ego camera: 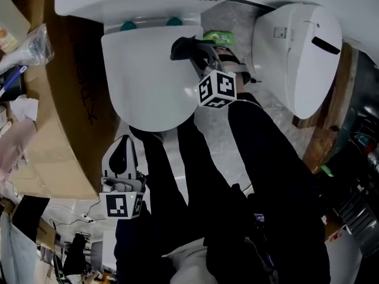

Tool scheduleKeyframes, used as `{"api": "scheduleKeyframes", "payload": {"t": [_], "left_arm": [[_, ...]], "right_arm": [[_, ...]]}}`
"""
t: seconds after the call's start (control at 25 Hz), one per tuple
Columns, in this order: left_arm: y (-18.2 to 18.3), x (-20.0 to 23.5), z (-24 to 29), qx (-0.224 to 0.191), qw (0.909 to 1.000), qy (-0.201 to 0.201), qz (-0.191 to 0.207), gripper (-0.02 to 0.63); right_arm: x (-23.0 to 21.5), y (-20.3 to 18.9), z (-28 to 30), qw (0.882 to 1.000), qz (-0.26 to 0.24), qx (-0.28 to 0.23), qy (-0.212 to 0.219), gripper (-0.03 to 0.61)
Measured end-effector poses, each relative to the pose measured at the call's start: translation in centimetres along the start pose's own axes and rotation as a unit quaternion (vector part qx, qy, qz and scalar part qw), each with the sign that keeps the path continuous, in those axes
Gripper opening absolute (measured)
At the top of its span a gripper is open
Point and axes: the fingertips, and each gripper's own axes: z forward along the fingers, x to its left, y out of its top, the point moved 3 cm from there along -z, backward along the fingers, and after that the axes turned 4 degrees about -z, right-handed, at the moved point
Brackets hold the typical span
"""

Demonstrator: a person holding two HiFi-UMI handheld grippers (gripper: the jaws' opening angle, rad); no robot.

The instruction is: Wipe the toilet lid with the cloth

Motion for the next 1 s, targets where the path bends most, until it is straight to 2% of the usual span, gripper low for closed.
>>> {"api": "scheduleKeyframes", "payload": {"t": [0.28, 0.48, 0.6, 0.8, 1.0], "left_arm": [[-0.7, -0.4, 0.5, 0.022, 0.9997, -0.002, -0.006, 0.014], [-1.2, 0.0, 0.7, 0.032, 0.9995, 0.001, -0.009, 0.014], [-1.5, -0.1, 0.7, 0.033, 0.9994, 0.001, -0.013, 0.014], [-2.2, -0.1, 0.7, 0.035, 0.9993, -0.002, -0.015, 0.014], [-2.3, -0.1, 0.6, 0.03, 0.9994, -0.008, -0.011, 0.014]], "right_arm": [[-3.5, -1.8, 4.9, 0.995, -0.087, 0.042, 0.039, 0.074], [-4.0, -2.2, 7.9, 0.982, -0.162, 0.089, 0.033, 0.074], [-3.6, -2.3, 8.9, 0.983, -0.151, 0.095, 0.045, 0.073], [-3.3, -2.4, 9.0, 0.985, -0.132, 0.103, 0.038, 0.072], [0.6, -2.7, 7.6, 0.983, -0.126, 0.114, 0.069, 0.072]]}}
